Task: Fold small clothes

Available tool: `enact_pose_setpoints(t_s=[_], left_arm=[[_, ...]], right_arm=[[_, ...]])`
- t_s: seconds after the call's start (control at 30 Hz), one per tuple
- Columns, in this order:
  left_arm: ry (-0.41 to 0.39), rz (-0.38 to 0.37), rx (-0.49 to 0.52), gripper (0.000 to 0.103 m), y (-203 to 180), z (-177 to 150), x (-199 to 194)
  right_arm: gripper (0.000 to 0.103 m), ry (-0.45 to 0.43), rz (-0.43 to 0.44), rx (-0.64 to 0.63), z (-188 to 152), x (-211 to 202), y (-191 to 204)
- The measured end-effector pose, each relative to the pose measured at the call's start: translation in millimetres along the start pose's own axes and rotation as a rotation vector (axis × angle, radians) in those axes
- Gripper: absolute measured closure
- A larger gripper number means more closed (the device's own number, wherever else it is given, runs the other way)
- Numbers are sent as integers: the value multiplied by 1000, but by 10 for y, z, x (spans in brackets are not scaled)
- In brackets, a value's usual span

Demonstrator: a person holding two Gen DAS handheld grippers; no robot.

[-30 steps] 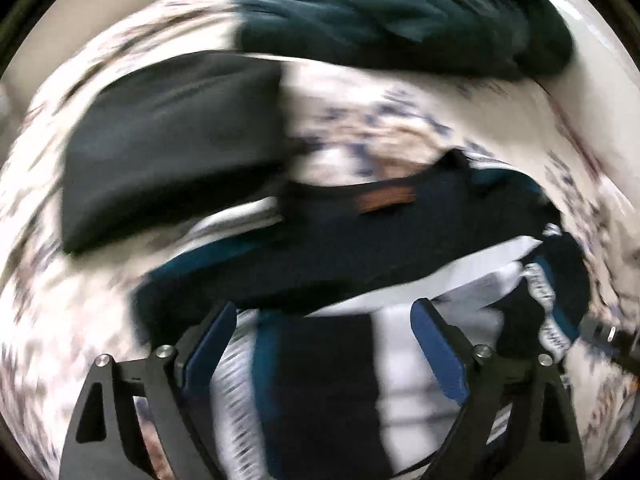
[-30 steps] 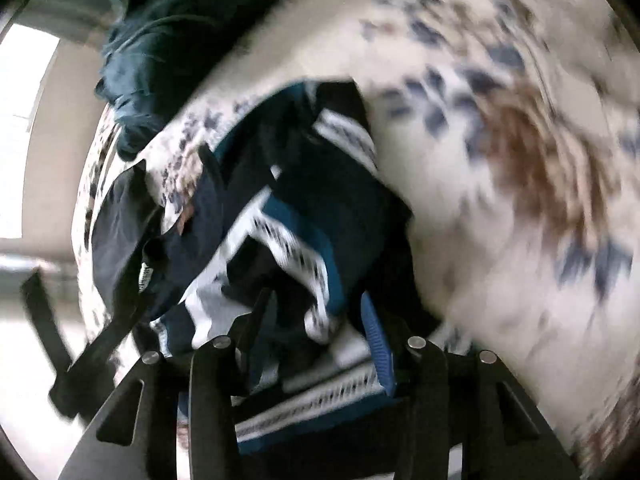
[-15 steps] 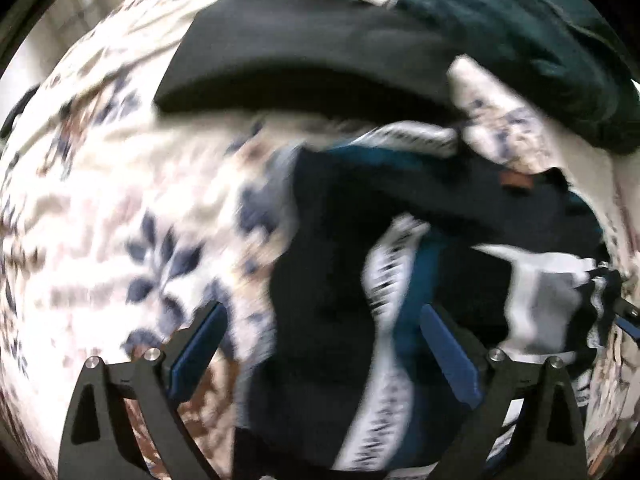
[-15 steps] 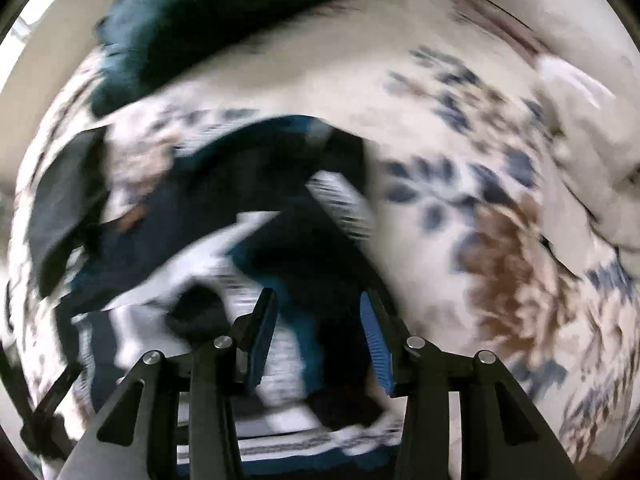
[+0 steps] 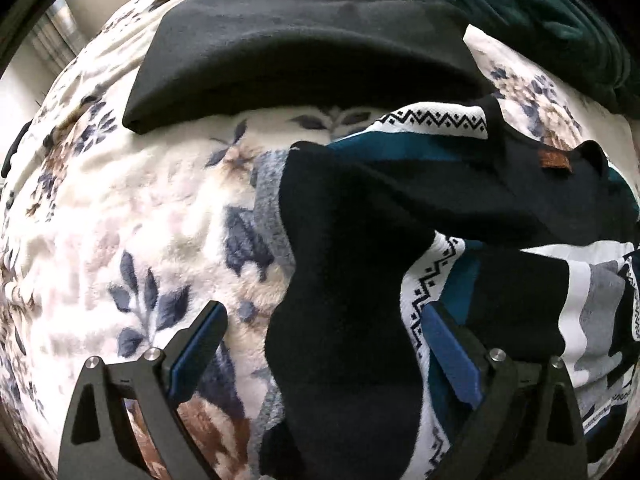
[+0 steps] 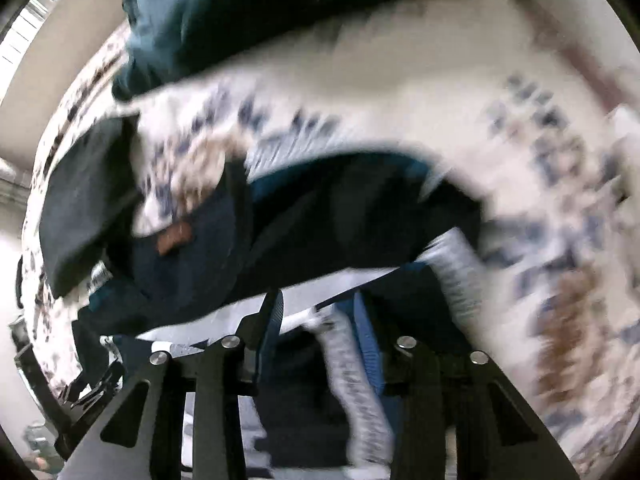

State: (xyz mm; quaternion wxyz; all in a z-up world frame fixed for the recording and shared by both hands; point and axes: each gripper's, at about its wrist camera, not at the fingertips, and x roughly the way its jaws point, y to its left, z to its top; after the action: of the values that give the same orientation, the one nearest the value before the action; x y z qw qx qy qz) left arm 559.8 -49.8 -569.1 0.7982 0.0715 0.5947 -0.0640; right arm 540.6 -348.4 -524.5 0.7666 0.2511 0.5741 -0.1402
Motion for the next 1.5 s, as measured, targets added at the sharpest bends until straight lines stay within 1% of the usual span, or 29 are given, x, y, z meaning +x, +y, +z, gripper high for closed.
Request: enact_pose_setpoints(t_s=[0.03, 0.07, 0.1, 0.17, 0.2, 0.23, 0.27, 0.3, 0.33, 0.4, 0.47, 0.53, 0.63, 0.67, 0.77, 0.8, 0.83, 0.87, 0.9, 0.93, 1.0, 1.1, 1.2, 1.27, 1.3, 1.33, 1.37, 1.4, 1.5], left_arm=[[2, -4, -4, 3, 22, -9, 12], [4, -9, -11, 3, 47, -18, 29], [6, -13, -17, 3, 67, -19, 42], [5, -16, -29, 3, 86, -77, 45], [5, -17, -32, 3, 102, -85, 46], [4, -18, -33, 3, 118, -83, 54], [3, -17, -33, 3, 109, -63, 101], [1, -17, -31, 3, 116, -63, 108], [1, -18, -28, 3, 132, -54, 122], [-2, -12, -27, 2, 179, -44, 122], [1, -18, -46, 2, 261, -36, 139], [5, -31, -62, 2, 326, -33, 155], [5, -33, -72, 0, 384, -27, 172], [6, -33, -73, 0, 395, -26, 172], [7, -28, -66, 0, 408, -20, 167], [7, -27, -65, 0, 407, -16, 184], [8, -26, -63, 0, 410, -17, 180], [7, -26, -62, 0, 420, -13, 184], [7, -26, -63, 0, 418, -14, 186], [6, -26, -63, 0, 406, -21, 172], [8, -27, -67, 0, 406, -18, 165], [8, -27, -63, 0, 413, -17, 170], [10, -28, -55, 0, 400, -15, 152], [9, -29, -51, 0, 399, -10, 154], [9, -28, -49, 0, 392, -11, 153], [8, -28, -48, 0, 391, -12, 156], [8, -28, -47, 0, 389, -13, 157], [9, -28, -48, 0, 391, -13, 159], [12, -29, -41, 0, 388, -14, 152]], right_arm=[[59, -25, -22, -10, 28, -115, -85], [50, -29, -36, -26, 54, -173, -162], [47, -20, -74, -44, 82, -191, -226], [47, 20, -116, -71, 115, -123, -339], [47, 62, -122, -77, 120, -11, -362], [47, 106, -97, -74, 109, 101, -377], [49, 147, -68, -64, 72, 191, -423], [74, 159, -57, -56, 54, 250, -454], [95, 138, -29, -63, 30, 238, -446], [96, 82, -12, -62, -12, 118, -404], [96, 9, 27, -4, -16, -114, -438], [96, -35, 38, 59, 27, -248, -548], [96, 4, 31, 120, 118, -116, -715], [96, 21, 24, 127, 143, -17, -695], [94, 102, 38, 144, 164, 184, -733], [85, 113, 46, 166, 155, 174, -768], [79, 97, 56, 192, 134, 90, -822], [65, 79, 63, 214, 92, -17, -879], [61, 61, 72, 229, 30, -115, -921], [59, 42, 103, 247, -62, -218, -961], [58, 66, 140, 253, -218, -296, -1035], [58, 99, 173, 196, -404, -214, -1058], [58, 76, 150, 135, -409, -57, -1064], [58, 67, 168, 115, -356, 6, -1044], [67, 79, 199, 108, -342, 40, -1030], [84, 89, 246, 121, -339, 46, -1028], [98, 94, 262, 136, -337, 33, -1019], [98, 102, 293, 154, -341, -20, -1026], [98, 94, 459, 244, -354, -380, -1082]])
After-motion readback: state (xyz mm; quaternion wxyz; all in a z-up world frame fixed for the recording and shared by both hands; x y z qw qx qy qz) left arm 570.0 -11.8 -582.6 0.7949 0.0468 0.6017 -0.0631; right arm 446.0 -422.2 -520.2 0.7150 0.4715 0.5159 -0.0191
